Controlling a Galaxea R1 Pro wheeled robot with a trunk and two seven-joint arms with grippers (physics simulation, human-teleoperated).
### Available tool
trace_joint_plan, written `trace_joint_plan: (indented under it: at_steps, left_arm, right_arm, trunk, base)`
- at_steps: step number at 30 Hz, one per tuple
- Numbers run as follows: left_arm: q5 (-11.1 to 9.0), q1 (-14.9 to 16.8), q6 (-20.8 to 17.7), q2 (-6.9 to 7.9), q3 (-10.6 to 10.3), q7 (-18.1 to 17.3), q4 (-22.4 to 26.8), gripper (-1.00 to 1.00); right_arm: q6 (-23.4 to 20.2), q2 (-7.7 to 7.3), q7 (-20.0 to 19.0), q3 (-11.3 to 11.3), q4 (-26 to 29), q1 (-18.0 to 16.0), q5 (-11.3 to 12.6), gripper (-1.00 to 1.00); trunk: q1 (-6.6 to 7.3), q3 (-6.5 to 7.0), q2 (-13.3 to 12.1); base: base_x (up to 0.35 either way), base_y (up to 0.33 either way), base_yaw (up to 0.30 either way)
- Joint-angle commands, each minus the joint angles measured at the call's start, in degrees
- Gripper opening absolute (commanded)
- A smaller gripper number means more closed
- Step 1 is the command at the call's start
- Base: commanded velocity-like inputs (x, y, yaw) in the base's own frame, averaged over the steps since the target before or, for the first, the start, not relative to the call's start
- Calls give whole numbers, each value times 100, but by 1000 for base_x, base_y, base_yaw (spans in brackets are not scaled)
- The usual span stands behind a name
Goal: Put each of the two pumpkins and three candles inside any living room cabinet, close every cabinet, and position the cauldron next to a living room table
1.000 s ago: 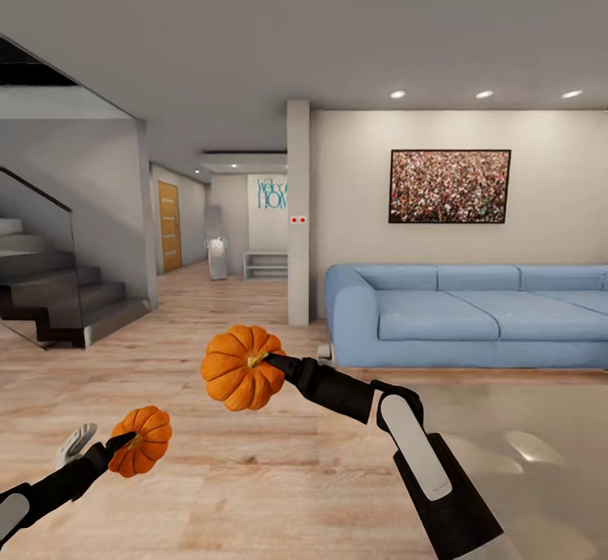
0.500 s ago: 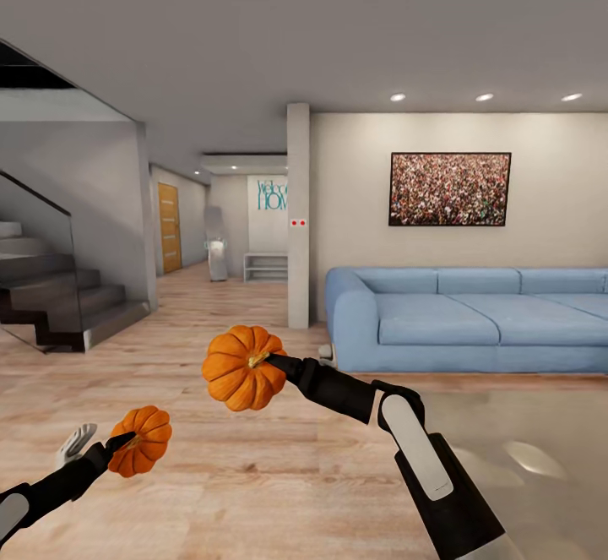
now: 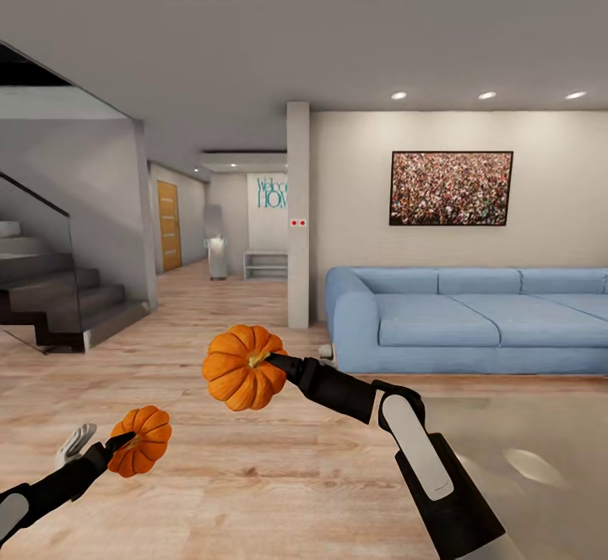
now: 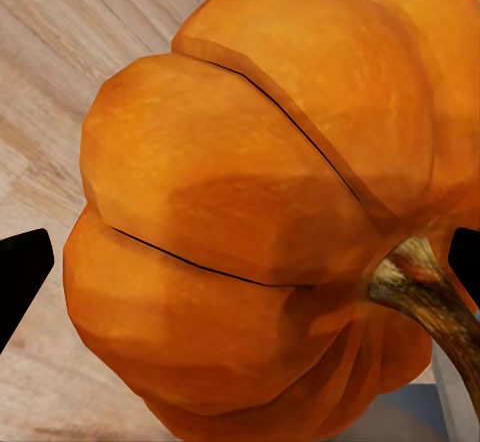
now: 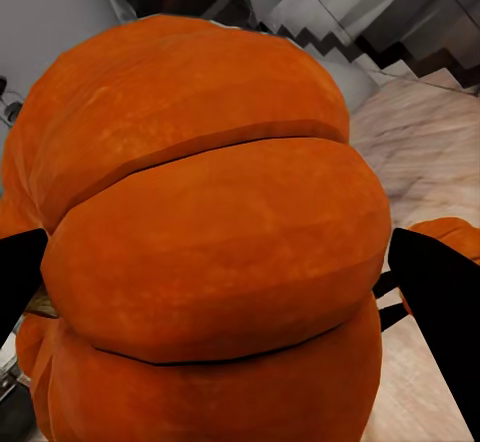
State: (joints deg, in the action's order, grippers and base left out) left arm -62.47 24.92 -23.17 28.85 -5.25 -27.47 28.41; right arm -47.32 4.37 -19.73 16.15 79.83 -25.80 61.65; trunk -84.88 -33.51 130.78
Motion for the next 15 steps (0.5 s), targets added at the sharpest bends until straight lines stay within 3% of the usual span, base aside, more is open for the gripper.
trace_joint_plan:
  at_steps: [1, 15]
  left_arm:
    - [-50, 4, -21, 7, -28, -4, -3, -100]
    - [-54, 4, -21, -1, -28, -8, -2, -100]
  right_arm:
    - [-23, 2, -13, -5, -1, -4, -13, -100]
    - [-30, 2, -13, -7, -2, -4, -14, -100]
  trunk:
    - [24, 3, -37]
    - [331, 145, -599]
  base:
    - [0, 0, 0]
    - [0, 0, 0]
